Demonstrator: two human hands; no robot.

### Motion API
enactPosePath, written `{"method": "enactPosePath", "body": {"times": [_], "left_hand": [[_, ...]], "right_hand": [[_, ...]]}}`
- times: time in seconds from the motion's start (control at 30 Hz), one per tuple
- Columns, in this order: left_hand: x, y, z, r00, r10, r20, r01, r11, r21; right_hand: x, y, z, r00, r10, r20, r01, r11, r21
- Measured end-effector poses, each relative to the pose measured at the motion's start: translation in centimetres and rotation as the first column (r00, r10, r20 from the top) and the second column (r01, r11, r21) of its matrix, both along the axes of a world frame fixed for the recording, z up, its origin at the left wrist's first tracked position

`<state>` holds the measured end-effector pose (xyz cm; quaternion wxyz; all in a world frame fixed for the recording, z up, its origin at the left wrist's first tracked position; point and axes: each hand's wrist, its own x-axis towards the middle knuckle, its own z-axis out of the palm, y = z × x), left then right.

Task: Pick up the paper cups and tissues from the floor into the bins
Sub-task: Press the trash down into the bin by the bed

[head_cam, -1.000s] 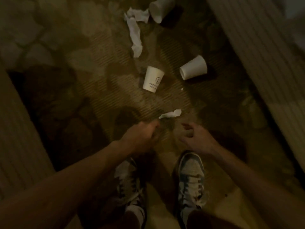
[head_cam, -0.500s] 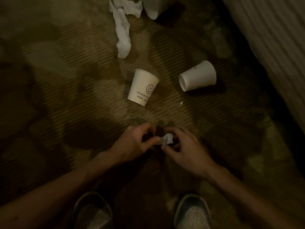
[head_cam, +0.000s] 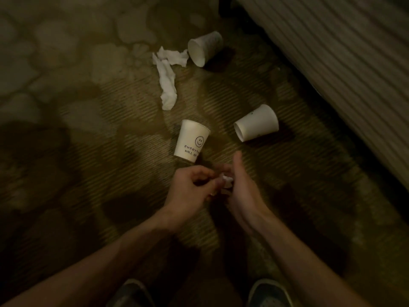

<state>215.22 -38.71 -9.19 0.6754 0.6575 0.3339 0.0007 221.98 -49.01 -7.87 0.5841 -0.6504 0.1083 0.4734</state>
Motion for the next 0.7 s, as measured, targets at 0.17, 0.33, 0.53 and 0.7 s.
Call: {"method": "enactPosePath", "body": {"times": [0.17,0.33,0.53,0.7], "left_hand": [[1.3,0.8,1.6,0.942,-0.328,-0.067,0.332,0.891,0.311],[3.2,1.5,2.9,0.857,-0.513,-0.045,0.497,0.802,0.331],[4.3,3.6,1.4,0.997,-0.073,-0.026,0.075,0.817,0.572],[4.1,5.6,-0.2,0.995,0.017,-0.101,0.050,0.779,0.625]], "right_hand": [[0.2,1.2,0.7,0.999,-0.038,-0.018,0.037,0.996,-0.075],[3.7,-0.4,-0.4,0.922,-0.381,-0.064,0.370,0.919,-0.135],[8.6,-0.3,-1.0,0.943,-0.328,-0.049,0.324,0.942,-0.085],[11.6,3.3,-1.9,0.870,-0.492,-0.023,0.475,0.851,-0.223]]}}
